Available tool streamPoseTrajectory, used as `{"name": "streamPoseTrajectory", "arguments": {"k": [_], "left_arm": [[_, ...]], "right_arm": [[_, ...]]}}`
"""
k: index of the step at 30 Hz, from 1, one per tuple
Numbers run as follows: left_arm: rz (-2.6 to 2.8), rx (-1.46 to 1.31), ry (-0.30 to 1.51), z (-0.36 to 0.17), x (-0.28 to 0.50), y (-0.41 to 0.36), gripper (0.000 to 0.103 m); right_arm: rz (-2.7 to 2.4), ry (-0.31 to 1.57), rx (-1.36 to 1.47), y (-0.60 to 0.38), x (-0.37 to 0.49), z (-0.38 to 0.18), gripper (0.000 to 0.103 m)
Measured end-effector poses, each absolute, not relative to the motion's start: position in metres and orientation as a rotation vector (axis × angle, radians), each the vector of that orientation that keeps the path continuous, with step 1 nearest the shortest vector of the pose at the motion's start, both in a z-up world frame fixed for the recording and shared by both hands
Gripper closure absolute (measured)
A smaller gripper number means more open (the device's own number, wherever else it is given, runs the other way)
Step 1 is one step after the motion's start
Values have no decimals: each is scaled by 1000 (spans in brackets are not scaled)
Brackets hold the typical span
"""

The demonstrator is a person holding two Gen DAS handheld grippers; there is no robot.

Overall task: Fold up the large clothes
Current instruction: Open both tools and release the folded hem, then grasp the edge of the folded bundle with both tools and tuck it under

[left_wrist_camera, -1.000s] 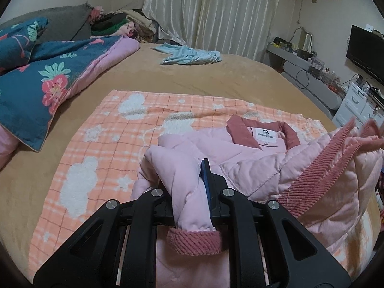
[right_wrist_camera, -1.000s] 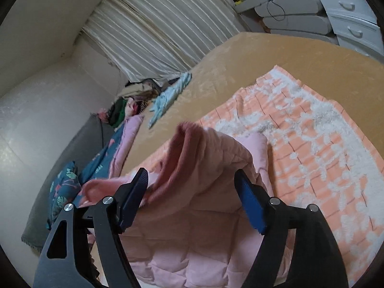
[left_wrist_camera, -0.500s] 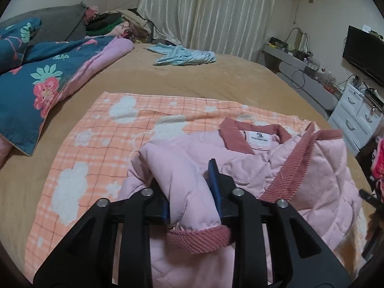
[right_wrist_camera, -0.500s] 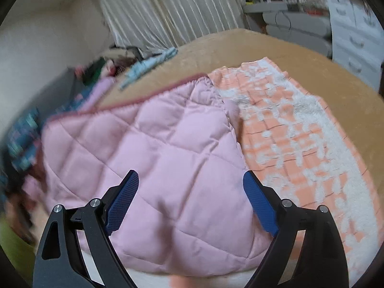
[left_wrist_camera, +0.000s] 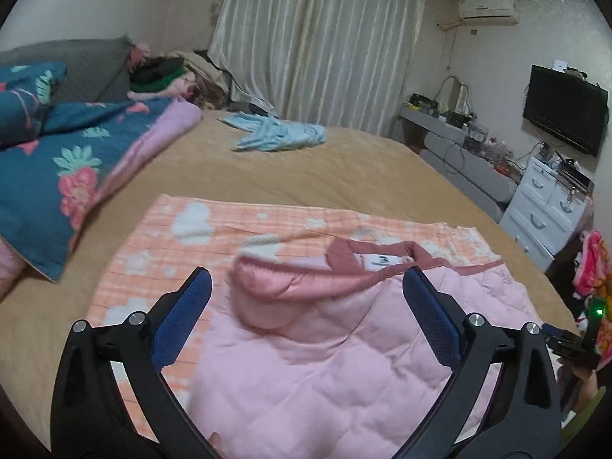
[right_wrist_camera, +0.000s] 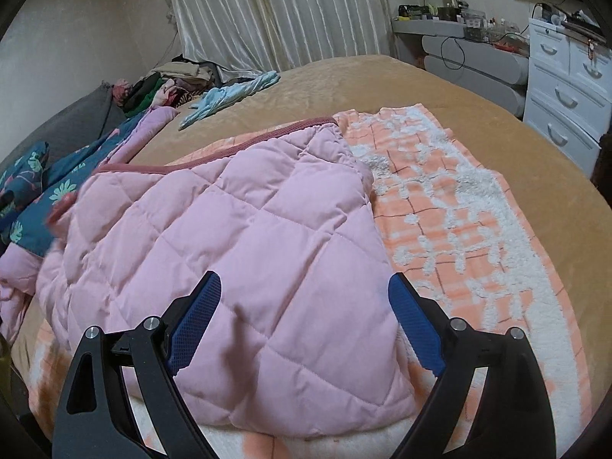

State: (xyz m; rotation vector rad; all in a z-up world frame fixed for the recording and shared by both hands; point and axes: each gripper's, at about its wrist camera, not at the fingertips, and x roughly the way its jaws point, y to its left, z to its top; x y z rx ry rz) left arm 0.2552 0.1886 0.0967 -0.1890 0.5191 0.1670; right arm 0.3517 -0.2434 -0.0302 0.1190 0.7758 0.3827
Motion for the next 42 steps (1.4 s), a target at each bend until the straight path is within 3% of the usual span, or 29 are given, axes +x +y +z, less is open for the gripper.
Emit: {"name": "streamPoseTrajectory", "arguments": {"k": [9, 20, 22, 24, 27, 30, 36, 42], "left_arm": [[231, -219, 633, 39, 223, 234, 9], [76, -519, 759, -50, 207, 253, 9], [66, -486, 775, -55, 213, 240, 29], [85, -431, 775, -54, 217, 229, 65], [100, -369, 746, -39, 224, 219, 82], [121, -311, 681, -11, 234, 214, 86], [174, -267, 613, 25, 268, 219, 86], [218, -231, 675, 5, 300, 221, 86]], "right_arm": [[365, 760, 47, -249, 329, -34, 12], [349, 799, -44, -240, 342, -56, 12], [358, 816, -36, -239, 345, -64, 17], [380, 831, -40, -234, 343, -71, 44], [355, 805, -179, -216, 335, -64, 74], [315, 716, -226, -207, 330, -36, 83], [289, 609, -136, -208, 356, 5, 84], [223, 671, -149, -195, 394, -14, 84]]}}
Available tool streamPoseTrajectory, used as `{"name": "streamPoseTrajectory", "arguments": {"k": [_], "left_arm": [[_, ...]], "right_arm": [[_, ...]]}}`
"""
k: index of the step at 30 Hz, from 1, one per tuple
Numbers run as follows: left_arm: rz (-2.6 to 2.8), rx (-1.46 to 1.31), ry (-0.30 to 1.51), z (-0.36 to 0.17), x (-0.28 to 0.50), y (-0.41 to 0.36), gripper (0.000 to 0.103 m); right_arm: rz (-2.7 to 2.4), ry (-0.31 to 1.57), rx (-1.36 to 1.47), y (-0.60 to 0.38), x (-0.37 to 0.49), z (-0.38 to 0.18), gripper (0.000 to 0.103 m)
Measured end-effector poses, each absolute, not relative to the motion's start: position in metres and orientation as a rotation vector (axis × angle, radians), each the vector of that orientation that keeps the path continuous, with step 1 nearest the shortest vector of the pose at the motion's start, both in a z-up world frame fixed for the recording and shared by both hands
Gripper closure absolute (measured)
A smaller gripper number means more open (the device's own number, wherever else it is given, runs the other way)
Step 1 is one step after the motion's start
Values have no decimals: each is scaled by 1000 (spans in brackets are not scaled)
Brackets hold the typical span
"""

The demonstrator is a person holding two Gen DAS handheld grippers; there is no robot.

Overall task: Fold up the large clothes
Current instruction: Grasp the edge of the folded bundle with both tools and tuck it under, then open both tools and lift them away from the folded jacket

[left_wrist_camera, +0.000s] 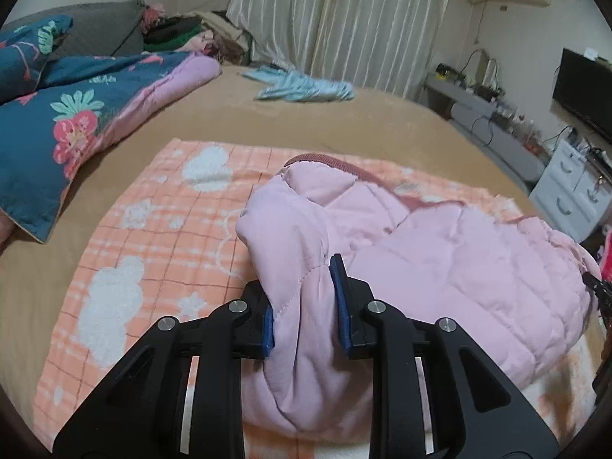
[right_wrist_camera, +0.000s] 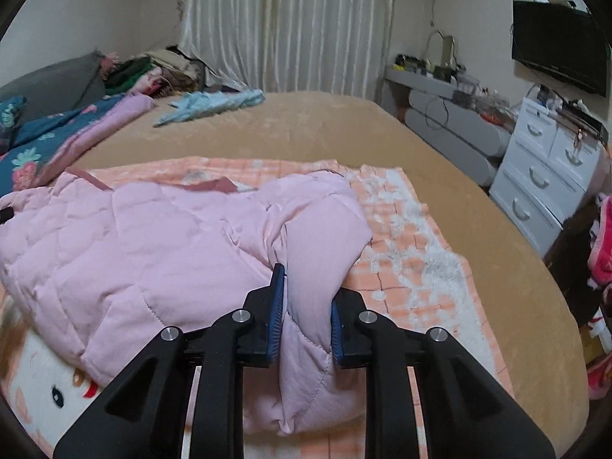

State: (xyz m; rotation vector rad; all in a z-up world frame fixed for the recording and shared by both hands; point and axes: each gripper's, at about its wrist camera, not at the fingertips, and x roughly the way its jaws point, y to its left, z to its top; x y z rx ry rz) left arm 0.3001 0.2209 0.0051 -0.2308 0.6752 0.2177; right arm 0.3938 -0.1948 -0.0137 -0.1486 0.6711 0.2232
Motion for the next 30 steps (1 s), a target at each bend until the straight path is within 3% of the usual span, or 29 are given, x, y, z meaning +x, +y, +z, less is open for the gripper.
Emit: {"name": "streamPoseTrajectory", "arguments": {"k": [10, 30], "left_arm": [[249, -227, 766, -32, 322, 228, 85], [254, -253, 798, -49, 328, 232, 80]], "right_arm": [[195, 785, -187, -181, 421, -60, 83], [179, 846, -82, -190, 428, -82, 65]]}}
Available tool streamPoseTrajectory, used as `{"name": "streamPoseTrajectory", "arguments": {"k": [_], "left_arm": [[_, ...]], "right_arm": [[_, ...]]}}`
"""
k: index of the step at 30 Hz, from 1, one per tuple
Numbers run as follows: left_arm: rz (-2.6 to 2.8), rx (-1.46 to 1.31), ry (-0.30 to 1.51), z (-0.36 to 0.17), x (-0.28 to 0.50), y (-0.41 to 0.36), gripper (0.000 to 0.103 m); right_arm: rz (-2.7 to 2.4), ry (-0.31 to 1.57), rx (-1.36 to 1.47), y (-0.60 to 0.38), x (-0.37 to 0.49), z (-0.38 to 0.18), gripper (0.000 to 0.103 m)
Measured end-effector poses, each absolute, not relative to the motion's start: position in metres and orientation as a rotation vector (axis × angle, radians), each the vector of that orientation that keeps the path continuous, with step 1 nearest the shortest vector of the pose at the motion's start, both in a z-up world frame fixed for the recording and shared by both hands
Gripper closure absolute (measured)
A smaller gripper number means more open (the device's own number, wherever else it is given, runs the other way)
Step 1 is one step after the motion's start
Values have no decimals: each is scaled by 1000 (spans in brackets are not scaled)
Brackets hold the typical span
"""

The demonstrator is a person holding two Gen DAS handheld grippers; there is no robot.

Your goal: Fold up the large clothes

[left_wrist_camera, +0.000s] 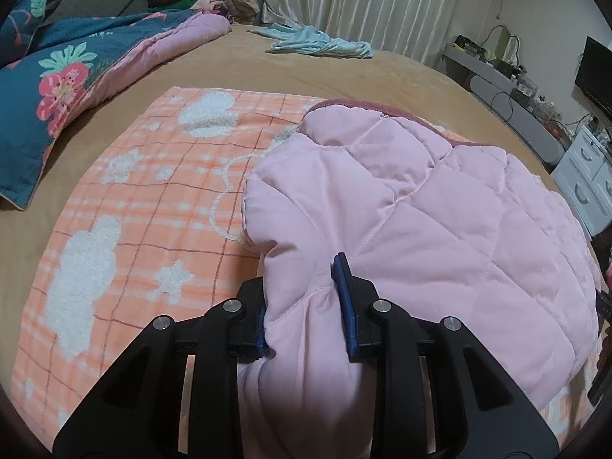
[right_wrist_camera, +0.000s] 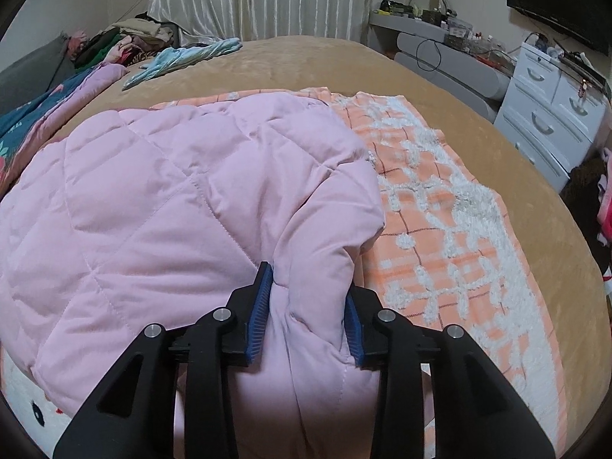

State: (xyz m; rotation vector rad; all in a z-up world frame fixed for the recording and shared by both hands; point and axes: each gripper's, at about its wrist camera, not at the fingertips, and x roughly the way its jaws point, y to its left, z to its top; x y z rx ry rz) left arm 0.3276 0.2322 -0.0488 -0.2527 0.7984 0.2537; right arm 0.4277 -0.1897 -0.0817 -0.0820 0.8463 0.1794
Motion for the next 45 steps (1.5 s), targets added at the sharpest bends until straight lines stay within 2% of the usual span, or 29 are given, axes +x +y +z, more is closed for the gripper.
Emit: {"name": "streamPoseTrajectory", "arguments": {"k": [1, 2, 4, 5, 6, 7, 9, 13, 28, 45], "left_arm": [[257, -250, 795, -47, 326, 232, 79], [264, -250, 793, -44, 323, 233, 74], [279, -251, 785, -38, 319, 234, 57], [273, -252, 777, -34, 315, 234, 47], [267, -250, 769, -30, 312, 232, 43], [264, -243, 763, -26, 309, 230, 41], [266, -232, 758, -17, 303, 226, 29], [244, -228, 749, -1, 291, 215, 11], [236, -232, 687, 50, 232, 185, 9], [230, -191, 691, 48, 182, 155, 9]], "right_arm": [[175, 846, -74, -192, 426, -79, 63], [174, 840, -67, -194, 423, -76, 55], [181, 826, -55, -197, 417, -69, 42], [186, 812, -40, -199, 412, -65, 27], [189, 800, -27, -200, 408, -61, 17], [199, 781, -7, -202, 401, -56, 15], [219, 765, 12, -202, 390, -48, 15], [256, 718, 29, -201, 367, -29, 7], [341, 613, 65, -197, 288, 28, 4], [351, 586, 87, -207, 235, 41, 4]]}}
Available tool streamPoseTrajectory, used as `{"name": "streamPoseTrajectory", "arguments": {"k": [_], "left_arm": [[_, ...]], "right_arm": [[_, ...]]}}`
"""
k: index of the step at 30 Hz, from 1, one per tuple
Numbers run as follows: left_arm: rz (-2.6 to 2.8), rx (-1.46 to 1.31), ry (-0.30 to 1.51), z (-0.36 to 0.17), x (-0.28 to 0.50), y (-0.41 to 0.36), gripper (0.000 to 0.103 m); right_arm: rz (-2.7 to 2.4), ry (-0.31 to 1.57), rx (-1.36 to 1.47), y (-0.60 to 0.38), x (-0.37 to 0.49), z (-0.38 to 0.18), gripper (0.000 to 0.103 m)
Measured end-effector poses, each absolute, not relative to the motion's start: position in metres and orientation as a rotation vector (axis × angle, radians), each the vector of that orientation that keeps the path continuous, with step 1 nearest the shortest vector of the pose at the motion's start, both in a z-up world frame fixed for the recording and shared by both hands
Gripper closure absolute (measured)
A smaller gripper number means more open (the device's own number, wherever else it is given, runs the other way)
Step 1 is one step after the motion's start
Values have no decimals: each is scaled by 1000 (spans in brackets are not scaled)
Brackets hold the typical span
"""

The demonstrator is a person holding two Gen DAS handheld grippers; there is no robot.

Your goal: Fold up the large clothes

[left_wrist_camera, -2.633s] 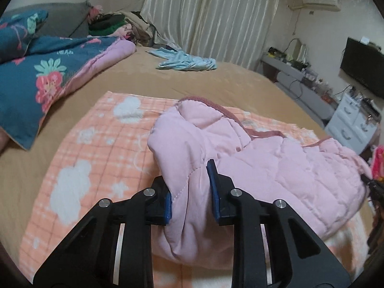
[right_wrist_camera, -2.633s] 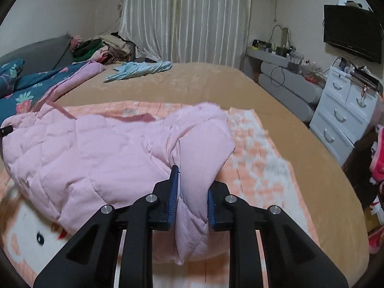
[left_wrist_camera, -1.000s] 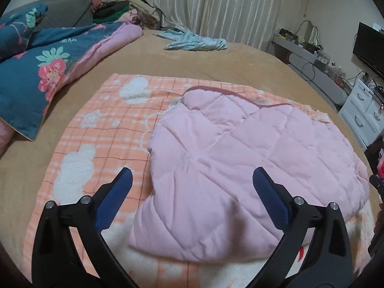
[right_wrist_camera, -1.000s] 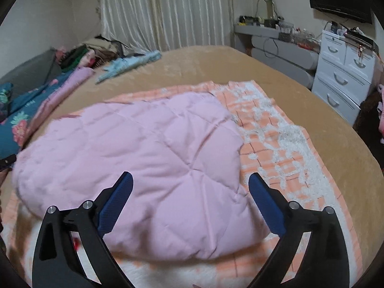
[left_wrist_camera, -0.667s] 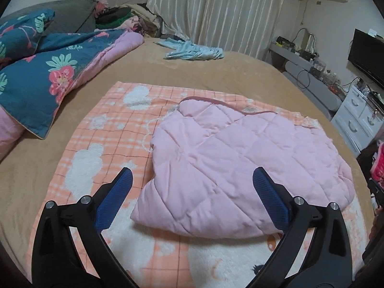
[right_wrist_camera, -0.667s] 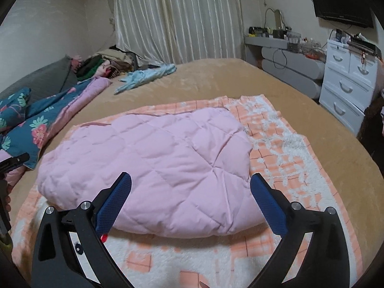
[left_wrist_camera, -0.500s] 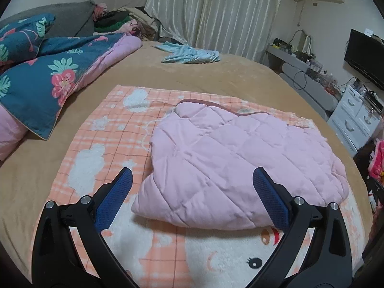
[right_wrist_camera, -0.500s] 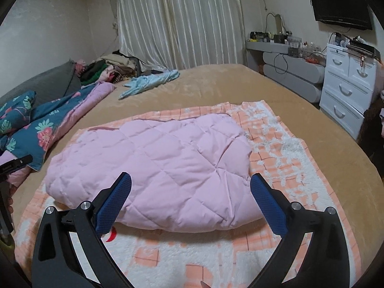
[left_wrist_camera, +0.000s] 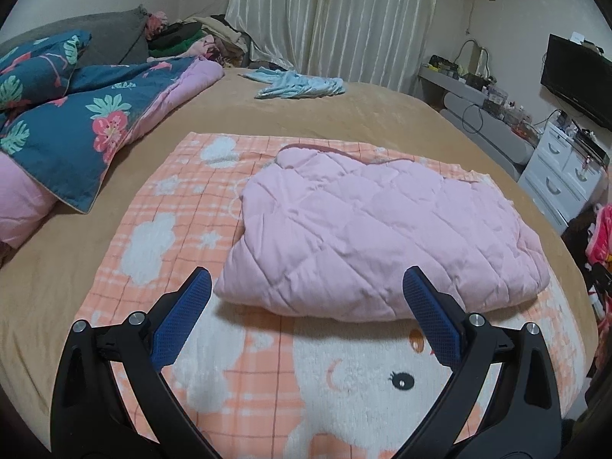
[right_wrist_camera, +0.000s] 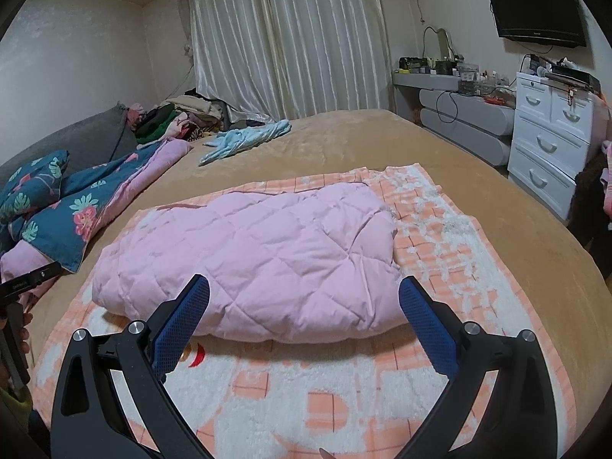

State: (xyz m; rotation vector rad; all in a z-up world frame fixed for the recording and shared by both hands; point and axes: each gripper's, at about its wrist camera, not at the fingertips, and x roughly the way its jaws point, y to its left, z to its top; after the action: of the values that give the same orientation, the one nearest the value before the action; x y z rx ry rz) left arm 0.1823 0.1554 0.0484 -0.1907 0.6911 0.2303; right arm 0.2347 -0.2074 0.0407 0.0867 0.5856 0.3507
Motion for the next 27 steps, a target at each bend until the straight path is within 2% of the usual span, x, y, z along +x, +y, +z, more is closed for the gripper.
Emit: {"name": "streamPoseTrajectory", "arguments": {"k": [20, 27], "left_arm": [[244, -280, 826, -21, 177, 152, 9], [205, -494, 861, -44, 199, 171, 9]], "right_arm": [[206, 742, 222, -227, 232, -26, 4], [162, 822, 317, -234, 264, -55, 4]]}}
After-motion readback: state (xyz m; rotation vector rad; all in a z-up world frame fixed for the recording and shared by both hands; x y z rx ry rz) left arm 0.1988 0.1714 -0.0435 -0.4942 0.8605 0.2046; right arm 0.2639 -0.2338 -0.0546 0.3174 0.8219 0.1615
